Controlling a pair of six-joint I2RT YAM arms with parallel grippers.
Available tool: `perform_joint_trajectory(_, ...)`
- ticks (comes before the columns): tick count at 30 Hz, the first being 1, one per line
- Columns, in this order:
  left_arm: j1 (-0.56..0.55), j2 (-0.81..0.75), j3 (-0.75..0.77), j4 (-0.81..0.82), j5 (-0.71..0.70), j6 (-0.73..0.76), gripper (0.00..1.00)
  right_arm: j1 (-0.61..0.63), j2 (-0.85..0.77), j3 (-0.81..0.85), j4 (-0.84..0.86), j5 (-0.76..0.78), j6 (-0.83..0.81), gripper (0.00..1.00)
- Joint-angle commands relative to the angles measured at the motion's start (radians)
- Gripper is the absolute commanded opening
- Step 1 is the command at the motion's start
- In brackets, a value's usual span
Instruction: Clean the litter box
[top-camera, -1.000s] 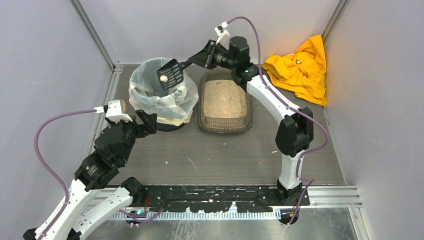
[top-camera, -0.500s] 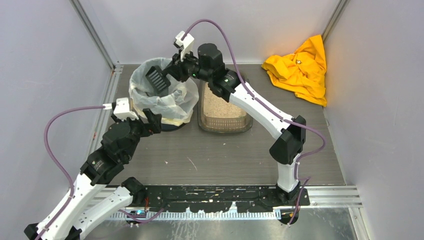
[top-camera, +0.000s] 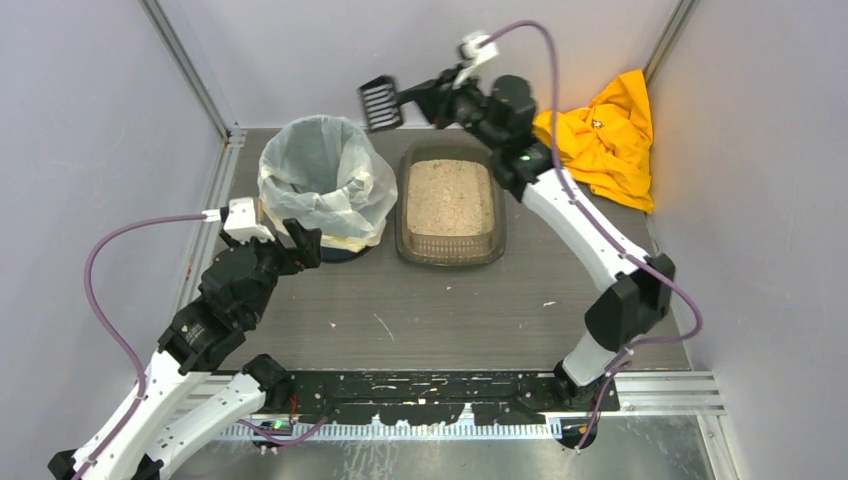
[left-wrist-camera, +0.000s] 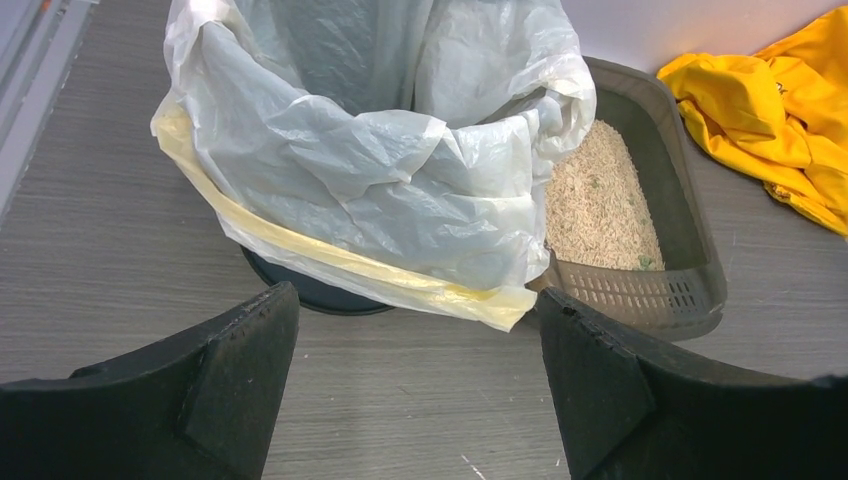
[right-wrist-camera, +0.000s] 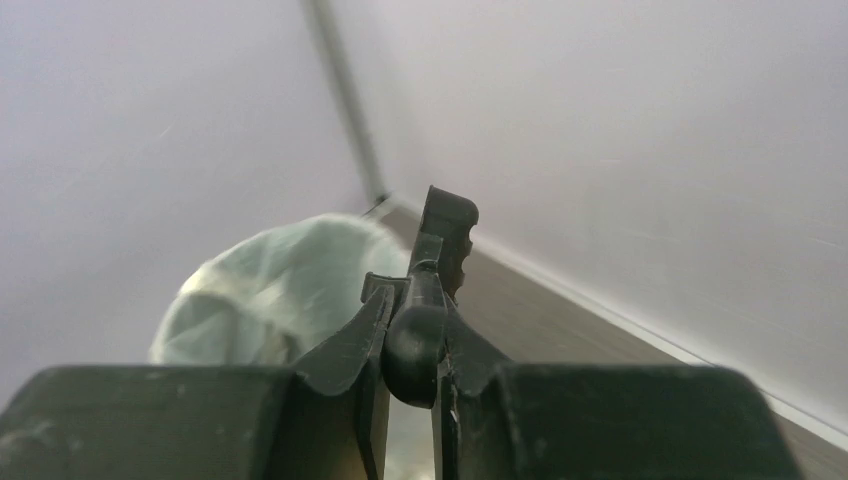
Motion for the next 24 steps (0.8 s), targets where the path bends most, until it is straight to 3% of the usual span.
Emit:
perform_joint_trajectory(1, 0.002, 0.016, 0.006, 0.054, 0.002, 0.015, 0.89, -0.16, -0.192, -0.122, 0.173, 0.072, 0.173, 0.01)
perform_joint_trajectory(5, 0.002, 0.028, 0.003, 0.068, 0.008, 0.013, 0.89, -0.275, -0.248, -0.258, 0.064, 0.119, 0.187, 0.01)
perform_joint_trajectory(10, 0.002, 0.066, -0.008, 0.085, 0.028, -0.011, 0.89, -0.276, -0.2, -0.359, -0.131, 0.214, 0.096, 0.01)
perform_joint_trajectory(15, 0.003, 0.121, 0.0, 0.09, 0.04, -0.019, 0.91, -0.275, -0.143, -0.435, -0.111, 0.295, 0.098, 0.01)
perform_joint_trajectory(24, 0.002, 0.12, -0.012, 0.089, 0.029, -0.021, 0.92, -0.283, -0.042, -0.412, -0.114, 0.338, 0.087, 0.01)
